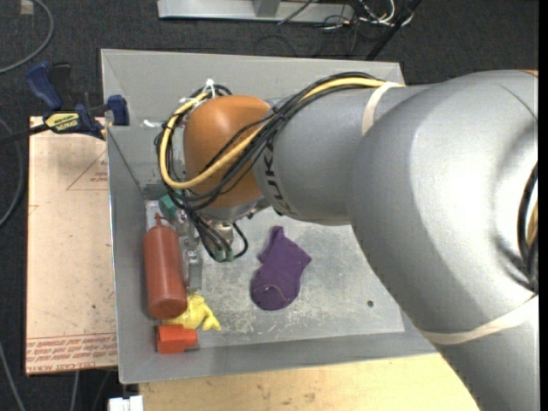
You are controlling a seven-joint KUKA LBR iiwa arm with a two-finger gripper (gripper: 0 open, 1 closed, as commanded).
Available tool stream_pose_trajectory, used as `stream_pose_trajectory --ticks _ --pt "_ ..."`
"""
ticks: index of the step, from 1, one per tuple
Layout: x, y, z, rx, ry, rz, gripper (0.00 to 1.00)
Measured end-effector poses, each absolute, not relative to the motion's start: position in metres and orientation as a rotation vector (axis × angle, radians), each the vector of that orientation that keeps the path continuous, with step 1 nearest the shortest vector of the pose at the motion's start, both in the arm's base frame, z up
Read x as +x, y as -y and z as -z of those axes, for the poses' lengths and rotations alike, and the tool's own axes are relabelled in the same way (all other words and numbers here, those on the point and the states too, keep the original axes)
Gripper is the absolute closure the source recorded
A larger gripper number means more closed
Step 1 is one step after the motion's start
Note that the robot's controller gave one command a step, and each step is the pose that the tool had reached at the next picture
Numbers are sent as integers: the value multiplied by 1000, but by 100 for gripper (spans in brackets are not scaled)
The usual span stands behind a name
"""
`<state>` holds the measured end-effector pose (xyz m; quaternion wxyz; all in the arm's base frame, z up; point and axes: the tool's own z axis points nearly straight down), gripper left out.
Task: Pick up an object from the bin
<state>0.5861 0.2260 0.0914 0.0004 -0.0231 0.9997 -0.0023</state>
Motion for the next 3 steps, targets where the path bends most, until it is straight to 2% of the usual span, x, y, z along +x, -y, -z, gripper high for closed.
stream_pose_trajectory --ticks 1,2,3 --pt "566 -197 -84 -4 -3141 -6 0" --pt "542 -181 -83 -81 -3141 10 0" --pt "575 -169 -117 -227 -3136 -7 0"
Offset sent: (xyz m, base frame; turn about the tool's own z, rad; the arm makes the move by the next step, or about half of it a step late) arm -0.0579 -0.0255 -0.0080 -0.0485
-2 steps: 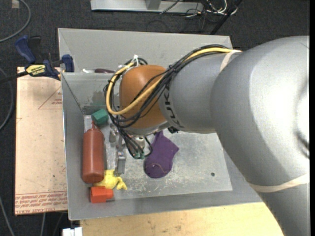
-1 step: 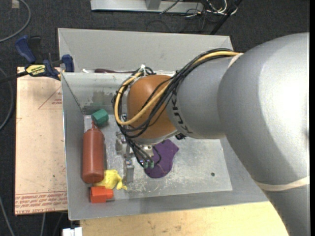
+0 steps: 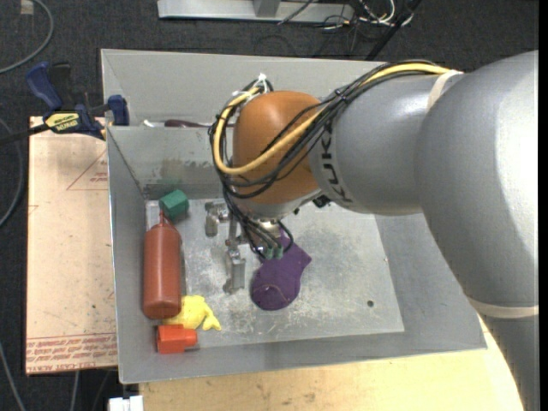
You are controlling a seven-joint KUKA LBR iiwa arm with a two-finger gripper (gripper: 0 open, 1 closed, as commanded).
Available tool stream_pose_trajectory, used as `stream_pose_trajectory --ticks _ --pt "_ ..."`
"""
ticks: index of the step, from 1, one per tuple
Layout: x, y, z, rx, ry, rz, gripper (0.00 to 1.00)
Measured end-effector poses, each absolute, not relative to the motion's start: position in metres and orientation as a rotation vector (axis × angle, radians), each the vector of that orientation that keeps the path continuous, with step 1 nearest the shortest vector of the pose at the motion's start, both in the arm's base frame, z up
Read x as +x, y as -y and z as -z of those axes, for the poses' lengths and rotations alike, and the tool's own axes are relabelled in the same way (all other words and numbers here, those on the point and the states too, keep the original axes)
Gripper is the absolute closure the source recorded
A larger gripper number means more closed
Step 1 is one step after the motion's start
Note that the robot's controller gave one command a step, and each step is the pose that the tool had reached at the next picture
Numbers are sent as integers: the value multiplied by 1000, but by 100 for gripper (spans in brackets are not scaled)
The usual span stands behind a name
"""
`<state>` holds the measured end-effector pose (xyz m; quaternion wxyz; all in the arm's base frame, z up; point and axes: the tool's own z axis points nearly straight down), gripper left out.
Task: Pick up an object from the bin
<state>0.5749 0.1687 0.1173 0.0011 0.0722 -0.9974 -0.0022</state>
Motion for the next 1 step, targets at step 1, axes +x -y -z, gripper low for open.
stream_pose_trajectory --ticks 1 --pt "580 -131 -166 189 3133 -4 0"
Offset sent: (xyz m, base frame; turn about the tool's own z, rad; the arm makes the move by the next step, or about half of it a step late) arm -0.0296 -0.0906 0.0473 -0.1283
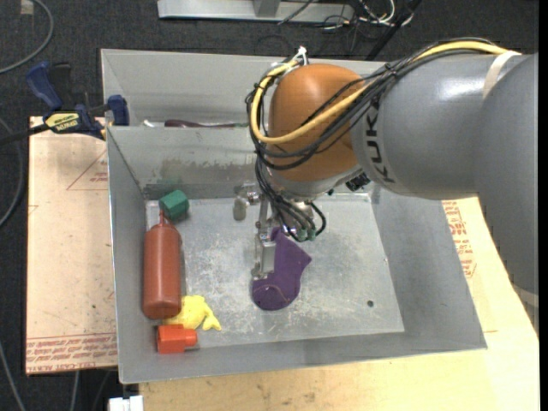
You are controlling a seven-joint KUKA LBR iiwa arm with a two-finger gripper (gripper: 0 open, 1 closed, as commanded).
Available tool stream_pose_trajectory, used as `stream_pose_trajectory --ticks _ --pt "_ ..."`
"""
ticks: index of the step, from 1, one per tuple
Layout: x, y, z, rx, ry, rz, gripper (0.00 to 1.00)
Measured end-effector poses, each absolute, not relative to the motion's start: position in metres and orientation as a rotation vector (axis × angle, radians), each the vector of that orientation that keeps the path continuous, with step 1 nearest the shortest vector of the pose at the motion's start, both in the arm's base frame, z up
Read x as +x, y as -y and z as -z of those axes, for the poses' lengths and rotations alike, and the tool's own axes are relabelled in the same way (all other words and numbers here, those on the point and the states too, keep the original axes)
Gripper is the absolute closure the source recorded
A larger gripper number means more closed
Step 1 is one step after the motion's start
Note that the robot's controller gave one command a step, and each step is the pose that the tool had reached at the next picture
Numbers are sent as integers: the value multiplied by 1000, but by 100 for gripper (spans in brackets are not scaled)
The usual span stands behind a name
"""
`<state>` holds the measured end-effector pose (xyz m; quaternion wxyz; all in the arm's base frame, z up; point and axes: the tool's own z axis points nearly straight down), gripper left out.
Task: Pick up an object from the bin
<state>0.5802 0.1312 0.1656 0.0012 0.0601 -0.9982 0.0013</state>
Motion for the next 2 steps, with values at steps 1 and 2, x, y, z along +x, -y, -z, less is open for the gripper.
stream_pose_trajectory --ticks 1,2 --pt "566 -107 -190 230 3145 3 0" --pt "562 -83 -137 501 3108 0 0"
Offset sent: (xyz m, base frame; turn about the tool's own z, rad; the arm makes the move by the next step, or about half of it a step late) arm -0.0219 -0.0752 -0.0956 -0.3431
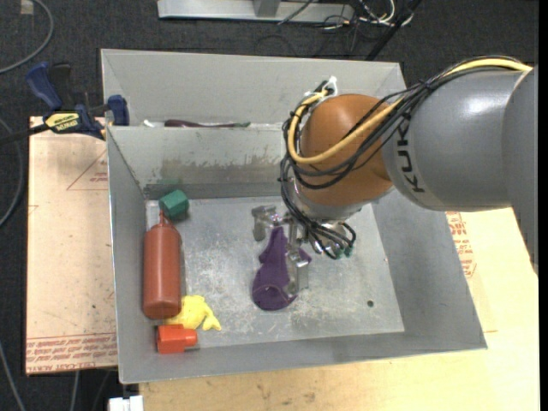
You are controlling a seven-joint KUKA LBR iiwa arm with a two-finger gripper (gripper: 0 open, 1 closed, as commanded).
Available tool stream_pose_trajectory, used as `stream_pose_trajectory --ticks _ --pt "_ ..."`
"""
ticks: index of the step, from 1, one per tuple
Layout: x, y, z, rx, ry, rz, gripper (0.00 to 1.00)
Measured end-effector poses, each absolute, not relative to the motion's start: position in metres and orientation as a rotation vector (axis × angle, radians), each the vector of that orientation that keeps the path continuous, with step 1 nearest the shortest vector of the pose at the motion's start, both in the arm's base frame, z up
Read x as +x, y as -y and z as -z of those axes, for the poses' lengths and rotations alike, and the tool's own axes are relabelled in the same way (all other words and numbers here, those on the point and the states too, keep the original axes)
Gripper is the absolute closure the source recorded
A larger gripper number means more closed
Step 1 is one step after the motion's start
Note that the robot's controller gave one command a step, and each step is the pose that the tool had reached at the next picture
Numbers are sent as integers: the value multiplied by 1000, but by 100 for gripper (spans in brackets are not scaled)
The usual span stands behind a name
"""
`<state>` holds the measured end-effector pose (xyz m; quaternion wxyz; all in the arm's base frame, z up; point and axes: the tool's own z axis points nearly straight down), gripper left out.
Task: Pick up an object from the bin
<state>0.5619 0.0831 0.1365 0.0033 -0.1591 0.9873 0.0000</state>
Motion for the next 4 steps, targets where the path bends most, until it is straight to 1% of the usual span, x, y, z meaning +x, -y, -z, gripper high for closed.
stream_pose_trajectory --ticks 1,3,4 --pt "590 -55 -70 -484 -3090 -4 100" --pt "590 -55 -70 -484 -3090 -5 100" --pt "586 -51 -244 -428 -3087 -5 100"
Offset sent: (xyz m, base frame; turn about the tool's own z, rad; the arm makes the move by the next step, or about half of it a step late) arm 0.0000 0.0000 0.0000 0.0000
